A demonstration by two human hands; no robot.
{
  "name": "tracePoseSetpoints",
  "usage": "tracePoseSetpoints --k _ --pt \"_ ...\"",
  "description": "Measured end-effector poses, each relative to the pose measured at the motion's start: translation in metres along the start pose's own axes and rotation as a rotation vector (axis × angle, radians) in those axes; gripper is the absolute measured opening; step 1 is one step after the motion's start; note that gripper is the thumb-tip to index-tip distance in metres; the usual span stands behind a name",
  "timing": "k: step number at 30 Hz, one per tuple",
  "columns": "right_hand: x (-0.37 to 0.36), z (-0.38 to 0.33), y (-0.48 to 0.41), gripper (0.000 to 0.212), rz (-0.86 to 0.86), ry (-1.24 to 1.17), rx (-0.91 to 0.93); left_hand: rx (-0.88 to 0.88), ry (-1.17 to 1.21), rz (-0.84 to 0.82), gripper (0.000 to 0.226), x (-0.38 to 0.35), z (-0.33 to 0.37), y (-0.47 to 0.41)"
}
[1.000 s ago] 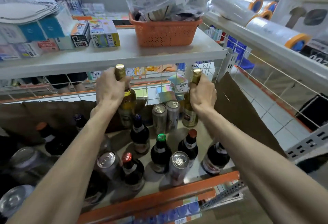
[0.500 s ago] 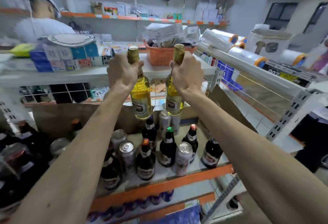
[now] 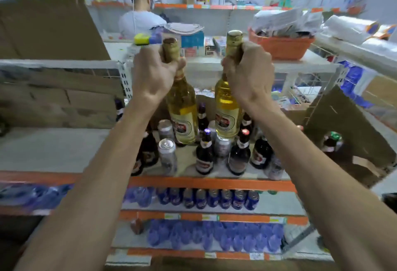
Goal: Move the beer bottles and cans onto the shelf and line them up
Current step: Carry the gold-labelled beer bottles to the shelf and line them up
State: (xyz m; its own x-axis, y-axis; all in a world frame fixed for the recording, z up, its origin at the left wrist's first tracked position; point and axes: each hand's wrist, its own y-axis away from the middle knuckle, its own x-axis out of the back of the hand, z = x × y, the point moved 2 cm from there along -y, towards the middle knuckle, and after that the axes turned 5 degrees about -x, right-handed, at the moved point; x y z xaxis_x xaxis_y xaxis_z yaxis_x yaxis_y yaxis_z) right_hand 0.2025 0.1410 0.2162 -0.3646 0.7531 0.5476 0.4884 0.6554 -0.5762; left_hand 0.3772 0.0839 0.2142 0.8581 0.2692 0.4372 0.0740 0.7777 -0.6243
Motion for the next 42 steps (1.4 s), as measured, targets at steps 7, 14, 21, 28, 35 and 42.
tracePoseSetpoints --k 7,14,21,28,35,42 --pt "-0.096 -0.108 0.062 0.018 -0.174 -0.083 0.077 0.195 -0.103 0.063 0.022 0.125 -0.109 0.027" --pt "-0.235 -0.248 0.128 0.022 -0.314 -0.133 0.123 0.278 -0.2 0.138 0.025 0.279 -0.249 0.018" --pt "-0.374 -0.376 0.178 0.021 -0.457 -0.244 0.052 0.341 -0.305 0.126 0.016 0.385 -0.373 0.001" --pt "-0.49 -0.47 0.202 0.022 -0.51 -0.252 0.102 0.409 -0.281 0.147 0.023 0.465 -0.497 -0.031" --pt "-0.624 -0.53 0.216 0.019 -0.594 -0.256 0.079 0.454 -0.255 0.13 0.015 0.521 -0.623 -0.08" --pt "-0.715 -0.585 0.221 0.015 -0.656 -0.219 -0.015 0.478 -0.25 0.1 0.009 0.568 -0.717 -0.121"
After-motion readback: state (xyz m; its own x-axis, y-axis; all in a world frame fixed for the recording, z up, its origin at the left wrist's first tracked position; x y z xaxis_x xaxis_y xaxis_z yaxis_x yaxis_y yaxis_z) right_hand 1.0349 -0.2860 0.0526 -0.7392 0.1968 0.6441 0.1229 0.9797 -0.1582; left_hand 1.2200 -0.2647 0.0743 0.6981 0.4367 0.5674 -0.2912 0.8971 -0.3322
